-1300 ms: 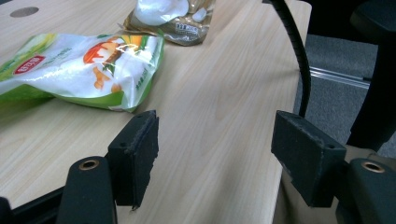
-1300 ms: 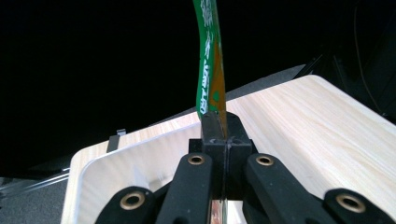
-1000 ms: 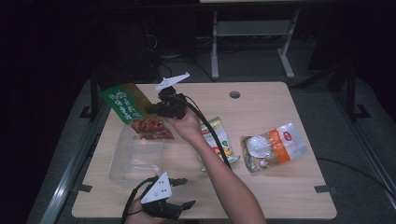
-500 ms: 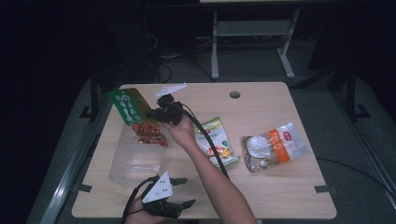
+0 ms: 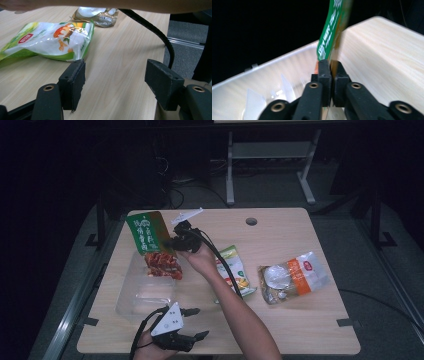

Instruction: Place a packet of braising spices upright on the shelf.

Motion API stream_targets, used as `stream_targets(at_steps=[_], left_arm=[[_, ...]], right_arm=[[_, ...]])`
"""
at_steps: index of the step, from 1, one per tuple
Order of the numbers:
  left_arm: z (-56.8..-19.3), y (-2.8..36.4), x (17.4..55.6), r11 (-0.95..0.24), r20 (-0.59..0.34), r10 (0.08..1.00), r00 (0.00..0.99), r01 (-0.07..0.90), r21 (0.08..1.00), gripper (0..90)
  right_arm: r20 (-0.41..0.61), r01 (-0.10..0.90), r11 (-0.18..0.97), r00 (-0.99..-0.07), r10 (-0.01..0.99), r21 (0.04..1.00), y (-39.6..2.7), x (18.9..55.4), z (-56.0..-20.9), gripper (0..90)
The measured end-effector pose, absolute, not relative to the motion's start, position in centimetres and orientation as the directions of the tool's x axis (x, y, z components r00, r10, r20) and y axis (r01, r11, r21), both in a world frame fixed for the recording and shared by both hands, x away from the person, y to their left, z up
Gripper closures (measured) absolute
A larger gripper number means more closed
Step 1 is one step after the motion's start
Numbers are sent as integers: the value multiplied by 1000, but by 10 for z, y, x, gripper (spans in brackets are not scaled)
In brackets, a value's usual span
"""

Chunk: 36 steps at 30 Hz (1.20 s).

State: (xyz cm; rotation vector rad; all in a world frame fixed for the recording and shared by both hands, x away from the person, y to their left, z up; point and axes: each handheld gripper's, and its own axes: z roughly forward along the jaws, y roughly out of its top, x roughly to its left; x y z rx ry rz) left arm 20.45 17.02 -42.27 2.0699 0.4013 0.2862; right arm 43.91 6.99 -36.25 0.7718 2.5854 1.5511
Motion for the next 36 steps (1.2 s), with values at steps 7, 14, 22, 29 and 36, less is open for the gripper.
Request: stream_targets(at_steps=[7,14,22,29,36], left_arm=[[-421,172,205,-471,42,393,919,161,867,339],[-420,171,204,-470,44,393,918,160,868,339],[-418,173,203,-461,42,404,914,163,872,338],[-417,174,203,-455,41,408,912,164,875,338],[-416,176,205,-450,39,419,907,170,877,337]], right_arm=[[232,434,470,-874,427,768,83,445,-364,777],[267,470,489,-863,428,735,90,446,-375,895],[277,433,346,-865,418,832,85,430,-368,897],[226,402,352,-866,446,846,91,425,-391,896],[217,397,361,-869,445,844,82,429,-404,895]])
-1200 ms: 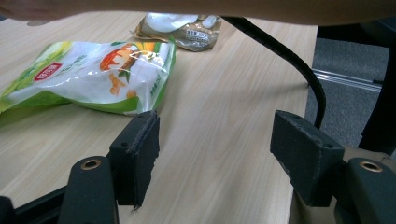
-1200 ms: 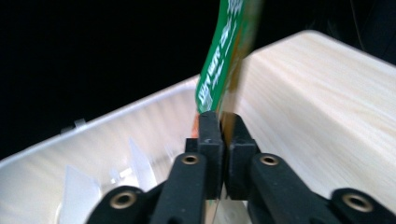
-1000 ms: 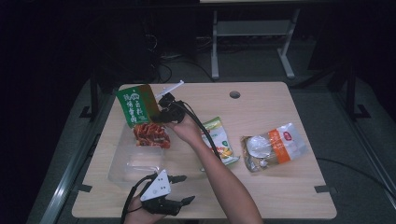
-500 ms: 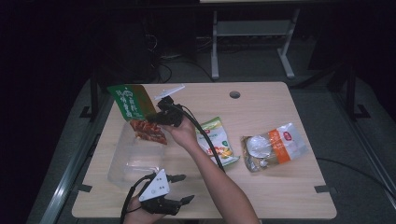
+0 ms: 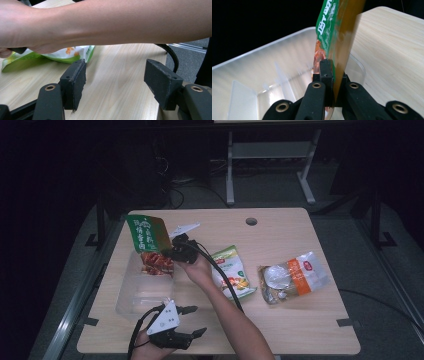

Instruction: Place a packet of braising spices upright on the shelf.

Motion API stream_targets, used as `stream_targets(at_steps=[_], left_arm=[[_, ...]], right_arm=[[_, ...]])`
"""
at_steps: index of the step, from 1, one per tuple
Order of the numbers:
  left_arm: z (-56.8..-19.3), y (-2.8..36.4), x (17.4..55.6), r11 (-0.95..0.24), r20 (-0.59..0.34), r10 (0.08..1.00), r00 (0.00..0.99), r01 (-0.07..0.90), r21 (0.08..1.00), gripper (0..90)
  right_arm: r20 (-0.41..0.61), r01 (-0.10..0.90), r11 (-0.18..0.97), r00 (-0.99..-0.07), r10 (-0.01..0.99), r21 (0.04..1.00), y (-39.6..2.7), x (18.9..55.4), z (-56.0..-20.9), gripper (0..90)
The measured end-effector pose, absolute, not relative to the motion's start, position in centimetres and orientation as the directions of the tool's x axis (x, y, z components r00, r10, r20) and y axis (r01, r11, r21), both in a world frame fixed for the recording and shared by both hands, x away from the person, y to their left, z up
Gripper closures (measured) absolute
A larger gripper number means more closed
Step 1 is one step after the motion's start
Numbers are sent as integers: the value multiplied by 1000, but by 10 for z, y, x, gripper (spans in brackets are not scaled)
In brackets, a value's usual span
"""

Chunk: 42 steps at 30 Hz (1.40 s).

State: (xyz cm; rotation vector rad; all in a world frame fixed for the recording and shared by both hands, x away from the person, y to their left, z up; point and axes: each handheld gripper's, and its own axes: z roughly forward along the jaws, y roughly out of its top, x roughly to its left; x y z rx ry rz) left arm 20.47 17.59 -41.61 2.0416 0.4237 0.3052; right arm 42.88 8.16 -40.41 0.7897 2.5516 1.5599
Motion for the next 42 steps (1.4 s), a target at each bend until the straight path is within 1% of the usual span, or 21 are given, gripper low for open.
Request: stream_targets(at_steps=[2,4,5,9,10,13,17,24,33,35,36,42], left_arm=[[-417,176,205,-451,41,424,905,171,876,337],[-417,176,205,-452,41,424,905,173,875,337],[-417,176,205,-452,40,425,904,173,875,336],[-417,176,205,-452,37,430,902,180,874,329],[-417,175,205,-452,34,431,902,183,873,329],[-417,175,206,-455,30,430,902,188,870,322],[-417,175,207,-457,28,431,902,192,868,312],[-418,174,208,-462,27,430,902,195,865,302],[-420,171,207,-463,13,427,904,207,862,296],[-420,171,207,-466,17,425,905,202,862,292],[-420,171,207,-470,20,423,906,200,860,292],[-421,169,207,-472,16,420,907,203,858,291]], right_arm=[[239,412,349,-864,443,842,79,430,-406,894],[236,410,355,-865,442,840,79,430,-405,891],[234,411,361,-865,443,837,78,431,-404,871],[223,408,344,-856,466,846,71,429,-395,695],[232,411,338,-856,461,847,68,429,-391,686],[230,411,349,-860,456,842,57,428,-384,583],[244,423,355,-859,449,834,42,424,-377,495],[244,428,363,-857,454,828,12,413,-369,444],[238,440,363,-843,483,821,-30,396,-370,424],[242,445,362,-840,486,819,-33,394,-370,419],[231,446,373,-837,497,814,-43,391,-372,415],[240,473,351,-808,538,808,-74,381,-374,406]])
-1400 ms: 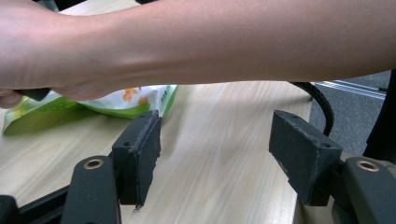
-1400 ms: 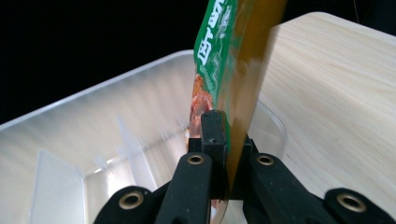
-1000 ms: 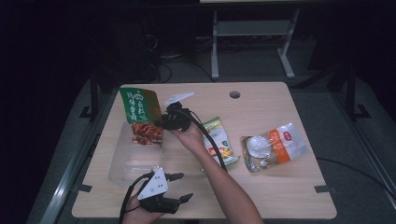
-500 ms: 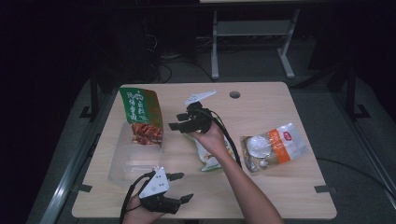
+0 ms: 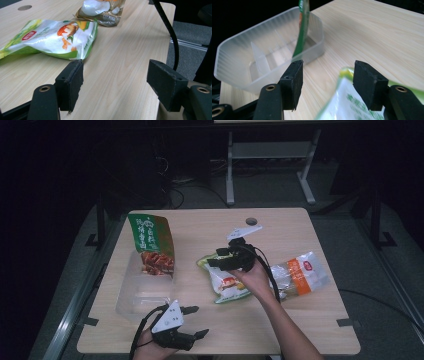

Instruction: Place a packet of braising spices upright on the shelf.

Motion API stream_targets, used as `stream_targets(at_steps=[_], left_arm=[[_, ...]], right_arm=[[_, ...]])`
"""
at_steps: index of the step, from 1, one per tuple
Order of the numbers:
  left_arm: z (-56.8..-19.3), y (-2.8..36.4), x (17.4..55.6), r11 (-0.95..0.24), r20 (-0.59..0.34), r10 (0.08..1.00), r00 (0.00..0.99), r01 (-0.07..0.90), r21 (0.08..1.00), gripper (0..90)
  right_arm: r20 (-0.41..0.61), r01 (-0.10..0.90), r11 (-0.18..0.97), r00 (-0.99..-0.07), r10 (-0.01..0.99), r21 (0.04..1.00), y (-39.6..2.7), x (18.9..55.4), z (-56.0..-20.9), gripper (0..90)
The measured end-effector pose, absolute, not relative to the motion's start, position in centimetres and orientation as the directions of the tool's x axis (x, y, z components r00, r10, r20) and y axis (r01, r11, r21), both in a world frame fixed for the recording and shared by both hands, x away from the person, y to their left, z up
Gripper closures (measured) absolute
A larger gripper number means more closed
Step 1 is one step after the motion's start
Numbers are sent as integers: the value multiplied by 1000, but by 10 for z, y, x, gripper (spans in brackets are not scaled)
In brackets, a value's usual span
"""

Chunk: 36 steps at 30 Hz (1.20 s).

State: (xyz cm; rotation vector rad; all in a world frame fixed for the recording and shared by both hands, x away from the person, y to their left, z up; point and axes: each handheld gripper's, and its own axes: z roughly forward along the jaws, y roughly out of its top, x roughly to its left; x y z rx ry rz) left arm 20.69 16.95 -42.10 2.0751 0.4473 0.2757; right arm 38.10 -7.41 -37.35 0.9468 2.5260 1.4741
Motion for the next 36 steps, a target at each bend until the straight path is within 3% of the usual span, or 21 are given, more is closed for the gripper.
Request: stream_targets(at_steps=[36], left_arm=[[-424,163,204,-484,25,410,912,194,853,281]], right_arm=[[241,571,286,-675,697,770,-203,317,-395,395]])
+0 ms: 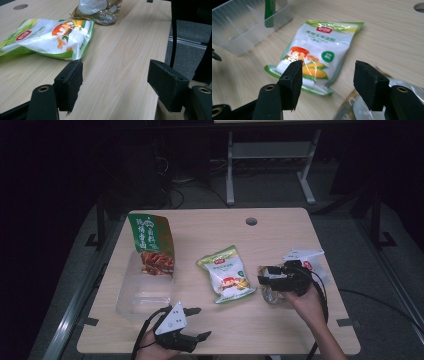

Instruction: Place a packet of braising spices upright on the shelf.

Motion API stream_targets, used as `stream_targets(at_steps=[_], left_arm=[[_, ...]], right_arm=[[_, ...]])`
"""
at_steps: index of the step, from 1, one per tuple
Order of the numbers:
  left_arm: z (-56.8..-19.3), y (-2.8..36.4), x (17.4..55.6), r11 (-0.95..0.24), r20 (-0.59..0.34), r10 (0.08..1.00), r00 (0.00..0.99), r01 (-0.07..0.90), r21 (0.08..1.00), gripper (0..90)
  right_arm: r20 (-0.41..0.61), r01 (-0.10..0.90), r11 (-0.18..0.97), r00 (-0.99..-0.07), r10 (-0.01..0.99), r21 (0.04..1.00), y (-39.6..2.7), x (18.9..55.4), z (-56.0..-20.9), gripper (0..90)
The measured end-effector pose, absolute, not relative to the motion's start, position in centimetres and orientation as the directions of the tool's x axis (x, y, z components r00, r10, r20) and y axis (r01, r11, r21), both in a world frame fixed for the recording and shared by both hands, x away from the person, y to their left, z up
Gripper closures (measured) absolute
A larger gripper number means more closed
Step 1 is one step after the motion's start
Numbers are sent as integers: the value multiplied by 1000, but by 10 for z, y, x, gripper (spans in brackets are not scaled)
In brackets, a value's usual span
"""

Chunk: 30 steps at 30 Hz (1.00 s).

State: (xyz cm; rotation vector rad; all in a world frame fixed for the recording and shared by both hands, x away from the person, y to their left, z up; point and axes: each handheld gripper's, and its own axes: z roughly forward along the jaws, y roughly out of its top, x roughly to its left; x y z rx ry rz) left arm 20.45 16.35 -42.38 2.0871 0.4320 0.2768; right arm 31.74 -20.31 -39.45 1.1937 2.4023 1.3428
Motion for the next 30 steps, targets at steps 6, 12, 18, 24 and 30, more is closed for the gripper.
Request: stream_targets(at_steps=[6,12,18,24,30], left_arm=[[-423,163,205,-483,24,409,912,194,854,284],[-422,163,204,-482,26,408,913,192,855,283],[-423,162,204,-480,24,408,913,192,856,283],[-423,161,204,-485,25,406,914,193,853,283],[-423,161,204,-488,27,405,914,191,851,285]], right_arm=[[242,590,272,-646,724,761,-223,304,-400,387],[248,610,247,-610,752,753,-244,289,-406,388],[257,632,224,-577,775,742,-259,276,-413,387],[253,644,213,-552,794,735,-274,258,-421,388],[262,658,189,-523,811,729,-287,245,-426,401]])
